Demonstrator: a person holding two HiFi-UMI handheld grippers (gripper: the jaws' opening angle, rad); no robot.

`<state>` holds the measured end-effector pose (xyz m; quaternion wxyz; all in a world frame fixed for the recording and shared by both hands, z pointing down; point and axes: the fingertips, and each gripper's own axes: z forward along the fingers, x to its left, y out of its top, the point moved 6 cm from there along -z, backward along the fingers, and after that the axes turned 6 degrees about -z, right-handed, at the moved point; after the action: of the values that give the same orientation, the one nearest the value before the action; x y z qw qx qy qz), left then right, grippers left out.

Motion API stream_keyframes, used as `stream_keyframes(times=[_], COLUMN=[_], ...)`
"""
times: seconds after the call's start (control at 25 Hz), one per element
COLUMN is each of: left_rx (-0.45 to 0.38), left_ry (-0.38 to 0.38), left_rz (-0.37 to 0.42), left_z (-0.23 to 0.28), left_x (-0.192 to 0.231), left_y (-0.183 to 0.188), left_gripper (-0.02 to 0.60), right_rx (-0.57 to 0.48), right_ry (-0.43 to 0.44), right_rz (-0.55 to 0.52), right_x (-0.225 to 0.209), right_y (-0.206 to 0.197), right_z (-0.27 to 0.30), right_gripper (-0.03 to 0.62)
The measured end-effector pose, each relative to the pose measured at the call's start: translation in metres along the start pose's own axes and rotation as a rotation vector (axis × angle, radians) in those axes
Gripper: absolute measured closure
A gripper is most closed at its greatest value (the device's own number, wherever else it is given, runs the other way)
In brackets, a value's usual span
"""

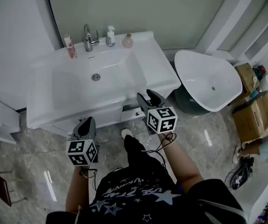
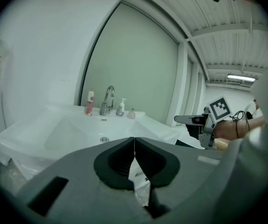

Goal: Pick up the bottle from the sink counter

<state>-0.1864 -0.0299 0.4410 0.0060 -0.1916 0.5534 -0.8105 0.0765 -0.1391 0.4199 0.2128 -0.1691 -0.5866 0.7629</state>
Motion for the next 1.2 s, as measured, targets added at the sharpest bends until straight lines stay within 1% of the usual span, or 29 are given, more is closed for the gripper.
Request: stream_keyframes(times=[0.16, 0.32, 0.48, 0.72, 0.92, 1.08, 1.2], left_rx=[0.012, 0.017, 0.015, 0.012, -0.001, -0.002, 0.013], left_ry=[0.029, 0.065, 0.105, 0.13, 0.167, 0.199, 0.217], left_rz=[0.014, -0.012, -0.016, -0.016, -0.021, -0.041, -0.056], left_z=[0.049, 0.098, 0.138, 0.192, 0.228, 0.255, 0.273], left_x=[0.01, 0.021, 0.028, 0.036, 0.054, 0.07, 0.082], left_y=[0.023, 0.043, 0.062, 0.09, 0.111, 0.118, 0.117], left_gripper=[0.561, 0.561, 0.561, 0.561, 0.561, 0.561, 0.561], right_rx=[0.004, 0.016, 0.027, 0.047, 0.052, 0.072, 0.095], right_ry=[0.021, 0.037, 0.057, 0.099, 0.111, 0.109, 0.097], right_rz=[0.004, -0.007, -0.014, -0.043, -0.064, -0.068, -0.065], right_x=[-0.037, -0.076, -0.108, -0.142, -0.167, -0.185, -0.198], right_y=[0.016, 0.03, 0.042, 0.059, 0.071, 0.071, 0.067], right_z=[0.054, 0.103, 0.147, 0.211, 0.27, 0.322, 0.358], right_gripper=[0.418, 0.418, 0.418, 0.416, 0.408, 0.374, 0.361])
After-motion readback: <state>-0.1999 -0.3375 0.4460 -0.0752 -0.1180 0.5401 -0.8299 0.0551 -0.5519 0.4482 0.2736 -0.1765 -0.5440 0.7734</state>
